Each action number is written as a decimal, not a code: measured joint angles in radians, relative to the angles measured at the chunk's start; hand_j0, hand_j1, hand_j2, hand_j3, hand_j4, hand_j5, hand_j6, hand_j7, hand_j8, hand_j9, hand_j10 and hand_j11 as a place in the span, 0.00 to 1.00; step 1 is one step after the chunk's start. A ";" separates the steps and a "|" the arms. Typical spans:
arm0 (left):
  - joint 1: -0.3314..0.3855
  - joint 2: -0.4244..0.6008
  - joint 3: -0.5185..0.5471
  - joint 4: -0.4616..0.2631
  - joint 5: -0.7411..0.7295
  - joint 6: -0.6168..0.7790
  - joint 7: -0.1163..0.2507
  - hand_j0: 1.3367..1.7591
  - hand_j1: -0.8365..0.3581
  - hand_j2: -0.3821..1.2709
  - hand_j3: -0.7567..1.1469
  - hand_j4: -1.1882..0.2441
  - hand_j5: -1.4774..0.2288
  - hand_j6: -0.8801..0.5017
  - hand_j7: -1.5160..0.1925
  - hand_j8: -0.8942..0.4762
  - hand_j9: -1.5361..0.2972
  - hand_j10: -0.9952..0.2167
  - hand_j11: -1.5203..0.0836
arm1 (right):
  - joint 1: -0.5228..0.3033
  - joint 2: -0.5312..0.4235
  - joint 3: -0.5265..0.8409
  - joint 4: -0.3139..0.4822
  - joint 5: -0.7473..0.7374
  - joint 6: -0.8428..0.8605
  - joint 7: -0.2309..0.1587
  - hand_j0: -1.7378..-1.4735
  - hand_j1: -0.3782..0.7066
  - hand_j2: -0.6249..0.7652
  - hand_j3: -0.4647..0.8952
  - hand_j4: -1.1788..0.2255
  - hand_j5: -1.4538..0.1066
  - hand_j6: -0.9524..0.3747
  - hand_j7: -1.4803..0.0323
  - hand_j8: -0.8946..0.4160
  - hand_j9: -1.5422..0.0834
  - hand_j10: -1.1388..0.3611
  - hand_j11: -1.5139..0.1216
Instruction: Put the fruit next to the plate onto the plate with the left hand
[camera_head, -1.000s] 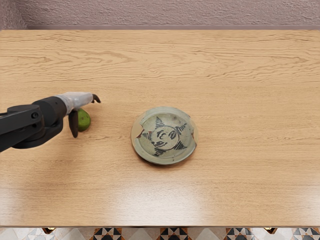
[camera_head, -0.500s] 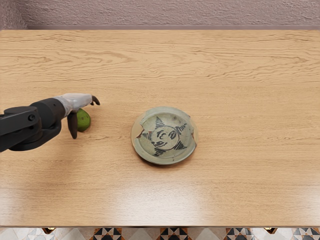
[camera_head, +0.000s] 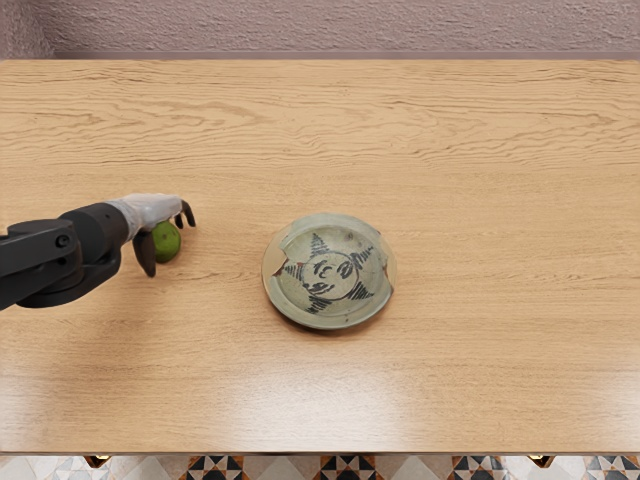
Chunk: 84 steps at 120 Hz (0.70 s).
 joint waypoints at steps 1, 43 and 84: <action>0.000 0.000 0.000 0.000 0.000 0.000 0.000 0.76 0.62 0.28 0.40 0.57 0.58 0.36 0.60 0.38 0.57 0.51 0.65 | 0.000 0.000 0.000 0.000 0.000 0.000 0.000 0.30 0.03 0.45 0.34 0.84 0.93 0.72 0.98 0.68 0.95 0.76 0.93; 0.001 0.001 0.000 0.003 0.000 -0.002 0.000 0.75 0.52 0.30 0.40 0.45 0.46 0.29 0.47 0.34 0.45 0.38 0.51 | 0.001 0.000 0.000 0.000 0.000 0.000 0.000 0.30 0.03 0.45 0.34 0.84 0.93 0.72 0.98 0.68 0.95 0.76 0.93; -0.001 0.000 -0.001 0.005 -0.004 -0.005 0.000 0.74 0.50 0.36 0.40 0.35 0.32 0.36 0.35 0.40 0.33 0.36 0.36 | 0.001 0.000 0.000 -0.002 0.000 0.000 0.000 0.30 0.03 0.45 0.34 0.84 0.93 0.72 0.98 0.68 0.95 0.76 0.93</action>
